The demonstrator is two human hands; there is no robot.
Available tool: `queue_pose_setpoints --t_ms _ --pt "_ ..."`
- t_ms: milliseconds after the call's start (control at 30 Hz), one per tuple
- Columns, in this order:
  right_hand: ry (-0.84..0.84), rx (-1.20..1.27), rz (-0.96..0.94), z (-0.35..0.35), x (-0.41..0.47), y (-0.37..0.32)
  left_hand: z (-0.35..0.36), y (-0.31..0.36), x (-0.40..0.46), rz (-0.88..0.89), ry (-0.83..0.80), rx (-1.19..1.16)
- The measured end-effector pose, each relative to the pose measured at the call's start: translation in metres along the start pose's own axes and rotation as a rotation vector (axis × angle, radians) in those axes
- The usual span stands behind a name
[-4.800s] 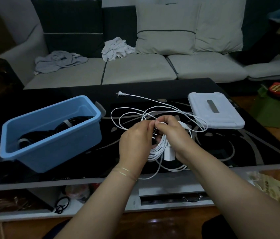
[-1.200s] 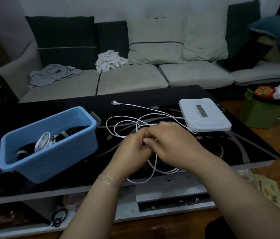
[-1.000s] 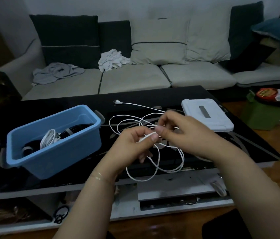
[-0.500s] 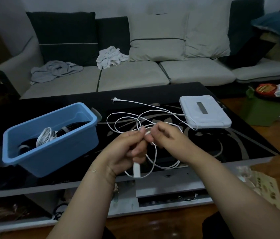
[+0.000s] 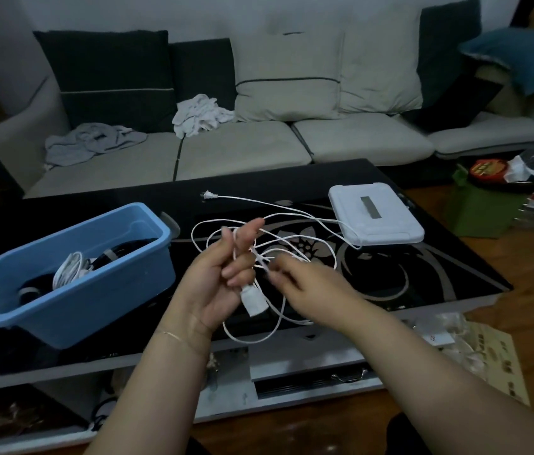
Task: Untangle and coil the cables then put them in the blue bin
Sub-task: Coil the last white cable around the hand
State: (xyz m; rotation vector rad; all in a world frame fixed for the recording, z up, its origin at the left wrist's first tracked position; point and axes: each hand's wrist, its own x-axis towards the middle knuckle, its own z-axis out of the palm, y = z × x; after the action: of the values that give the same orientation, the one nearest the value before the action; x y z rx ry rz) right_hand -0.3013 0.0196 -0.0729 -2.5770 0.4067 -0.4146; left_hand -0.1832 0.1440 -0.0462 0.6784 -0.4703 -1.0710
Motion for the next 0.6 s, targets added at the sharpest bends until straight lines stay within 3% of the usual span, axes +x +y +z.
queue_pose_setpoints --t_ms 133,233,400,500,600 --pt "-0.052 -0.213 -0.189 0.006 -0.012 -0.014 -0.004 0.001 0.001 0.069 0.05 0.119" --pt "-0.032 -0.183 -0.267 0.004 -0.015 -0.018 -0.007 -0.001 0.002 0.101 0.057 0.278" --pt "0.006 -0.202 -0.276 0.002 -0.012 -0.019 -0.007 -0.011 0.006 0.226 0.138 0.58" --pt "-0.07 -0.08 -0.223 0.002 -0.013 -0.022 -0.005 -0.019 0.012 0.342 0.24 0.855" --pt "-0.105 0.02 -0.164 -0.001 -0.012 -0.021 -0.004 -0.019 0.012 0.347 0.218 1.038"
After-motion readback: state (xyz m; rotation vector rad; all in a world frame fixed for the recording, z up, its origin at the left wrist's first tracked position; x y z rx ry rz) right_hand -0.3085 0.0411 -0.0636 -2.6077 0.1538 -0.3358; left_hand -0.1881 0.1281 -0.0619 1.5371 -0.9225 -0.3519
